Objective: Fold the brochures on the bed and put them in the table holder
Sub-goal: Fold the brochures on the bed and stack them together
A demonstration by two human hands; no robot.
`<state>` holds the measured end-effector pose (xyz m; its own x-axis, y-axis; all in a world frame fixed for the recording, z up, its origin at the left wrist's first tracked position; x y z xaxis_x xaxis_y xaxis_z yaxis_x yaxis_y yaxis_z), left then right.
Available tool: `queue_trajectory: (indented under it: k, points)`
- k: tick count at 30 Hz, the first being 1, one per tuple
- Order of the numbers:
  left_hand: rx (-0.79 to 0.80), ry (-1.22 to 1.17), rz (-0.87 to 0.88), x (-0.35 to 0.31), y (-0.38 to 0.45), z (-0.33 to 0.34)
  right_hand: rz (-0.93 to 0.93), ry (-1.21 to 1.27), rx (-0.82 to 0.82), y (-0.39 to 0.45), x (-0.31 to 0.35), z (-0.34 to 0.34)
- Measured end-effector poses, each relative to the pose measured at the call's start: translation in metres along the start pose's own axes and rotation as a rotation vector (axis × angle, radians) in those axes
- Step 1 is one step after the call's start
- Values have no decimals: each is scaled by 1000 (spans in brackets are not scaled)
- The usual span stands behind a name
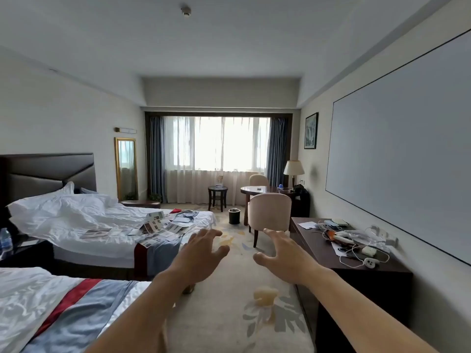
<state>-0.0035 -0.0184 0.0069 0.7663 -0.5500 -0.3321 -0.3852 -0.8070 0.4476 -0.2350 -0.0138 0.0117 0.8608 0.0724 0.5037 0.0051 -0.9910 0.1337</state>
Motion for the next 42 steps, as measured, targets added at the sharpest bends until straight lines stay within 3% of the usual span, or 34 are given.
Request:
queue_trajectory:
  k: [6,25,42]
  points:
    - [94,-16,-63,42,31,15,15,-33,1,49,9,17]
    - [133,-28,-114,143,235,106,-1,-31,39,299,-52,64]
    - [125,-80,-109,350,454,147,13,-44,7,590,-47,117]
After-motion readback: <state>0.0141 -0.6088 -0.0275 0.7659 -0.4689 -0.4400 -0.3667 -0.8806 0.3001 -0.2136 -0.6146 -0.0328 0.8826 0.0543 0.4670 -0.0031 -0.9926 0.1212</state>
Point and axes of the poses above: each hand's wrist, its own y-axis towards the middle knuckle, its own z-axis out of the palm, x = y × z, the point moved 2 cm from there along y, towards the middle knuckle, and after that the axes turned 15 degrees about z, right-handed, at the moved point
